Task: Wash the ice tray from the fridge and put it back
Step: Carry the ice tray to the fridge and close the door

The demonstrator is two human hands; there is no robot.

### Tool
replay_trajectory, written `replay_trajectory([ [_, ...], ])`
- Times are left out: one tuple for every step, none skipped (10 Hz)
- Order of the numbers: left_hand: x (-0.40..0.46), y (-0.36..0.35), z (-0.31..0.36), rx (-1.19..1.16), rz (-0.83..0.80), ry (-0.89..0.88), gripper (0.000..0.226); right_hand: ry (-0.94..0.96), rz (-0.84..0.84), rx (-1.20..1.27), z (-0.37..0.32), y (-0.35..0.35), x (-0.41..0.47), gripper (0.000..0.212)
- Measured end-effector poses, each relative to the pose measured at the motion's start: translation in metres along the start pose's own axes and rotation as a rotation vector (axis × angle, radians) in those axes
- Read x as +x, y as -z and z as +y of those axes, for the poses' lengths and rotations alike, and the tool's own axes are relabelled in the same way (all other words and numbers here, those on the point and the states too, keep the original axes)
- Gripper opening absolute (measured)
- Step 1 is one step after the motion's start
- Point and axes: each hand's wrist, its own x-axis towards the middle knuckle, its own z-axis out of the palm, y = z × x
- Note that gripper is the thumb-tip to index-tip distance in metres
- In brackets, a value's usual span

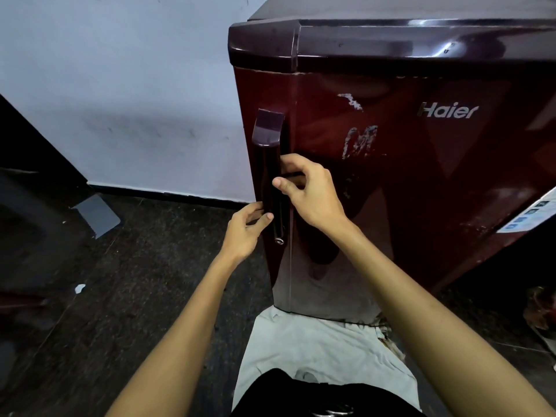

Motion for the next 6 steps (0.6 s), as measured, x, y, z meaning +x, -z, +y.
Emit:
replay_trajectory([
  [0.006, 0.0, -0.001, -0.002, -0.001, 0.001, 0.036, -0.007, 0.016, -0.008, 0.003, -0.001, 0.008, 0.032],
  [0.012, 0.002, -0.004, -0.015, -0.012, -0.006, 0.036, -0.029, 0.028, -0.005, 0.005, -0.002, 0.011, 0.032],
  [0.015, 0.003, -0.008, -0.03, -0.025, -0.027, 0.036, -0.019, 0.043, -0.003, 0.005, -0.005, 0.011, 0.031],
  [0.015, 0.003, -0.008, -0.029, -0.022, -0.024, 0.038, -0.038, 0.076, -0.001, 0.003, -0.009, 0.007, 0.03],
  [0.015, 0.003, -0.008, -0.017, -0.022, -0.022, 0.037, -0.06, 0.118, 0.006, 0.001, -0.012, 0.001, 0.029],
  [0.01, 0.003, -0.008, 0.029, 0.015, -0.008, 0.035, -0.127, 0.138, 0.046, -0.003, -0.017, -0.018, 0.035],
])
